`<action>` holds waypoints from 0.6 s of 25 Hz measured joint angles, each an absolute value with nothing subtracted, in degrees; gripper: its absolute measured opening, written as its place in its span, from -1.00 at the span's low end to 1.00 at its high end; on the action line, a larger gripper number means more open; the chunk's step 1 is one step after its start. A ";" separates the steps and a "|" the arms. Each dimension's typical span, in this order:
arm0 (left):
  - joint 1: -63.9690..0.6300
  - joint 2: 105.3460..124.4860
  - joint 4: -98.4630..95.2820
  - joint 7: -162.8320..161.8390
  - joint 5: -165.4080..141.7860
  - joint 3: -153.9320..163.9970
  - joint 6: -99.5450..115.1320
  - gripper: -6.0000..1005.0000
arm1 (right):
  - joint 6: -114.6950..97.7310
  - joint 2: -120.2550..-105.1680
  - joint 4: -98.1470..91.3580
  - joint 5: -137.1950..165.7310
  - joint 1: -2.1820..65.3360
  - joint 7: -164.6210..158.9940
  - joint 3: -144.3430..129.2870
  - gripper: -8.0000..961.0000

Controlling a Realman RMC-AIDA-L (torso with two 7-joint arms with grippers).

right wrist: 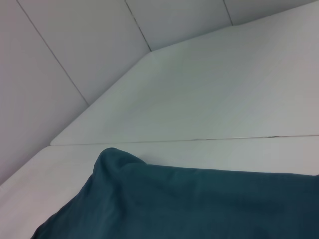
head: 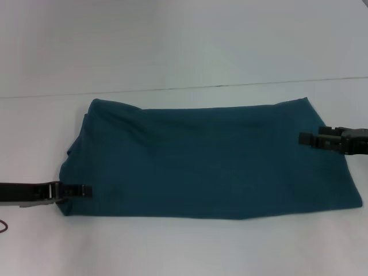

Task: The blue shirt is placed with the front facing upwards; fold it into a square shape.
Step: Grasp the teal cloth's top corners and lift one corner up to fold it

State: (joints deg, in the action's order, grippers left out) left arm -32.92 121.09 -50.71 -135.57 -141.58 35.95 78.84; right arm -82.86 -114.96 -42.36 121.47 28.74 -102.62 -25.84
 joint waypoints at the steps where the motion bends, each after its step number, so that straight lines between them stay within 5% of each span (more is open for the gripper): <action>1: -32.77 121.08 -51.14 -135.56 -141.62 35.77 78.85 0.53 | -82.82 -114.96 -42.37 121.46 28.74 -102.61 -25.84 0.94; 15: -31.23 120.33 -53.72 -137.46 -144.02 33.27 80.29 0.53 | -82.01 -114.95 -42.37 121.46 28.92 -102.66 -25.75 0.94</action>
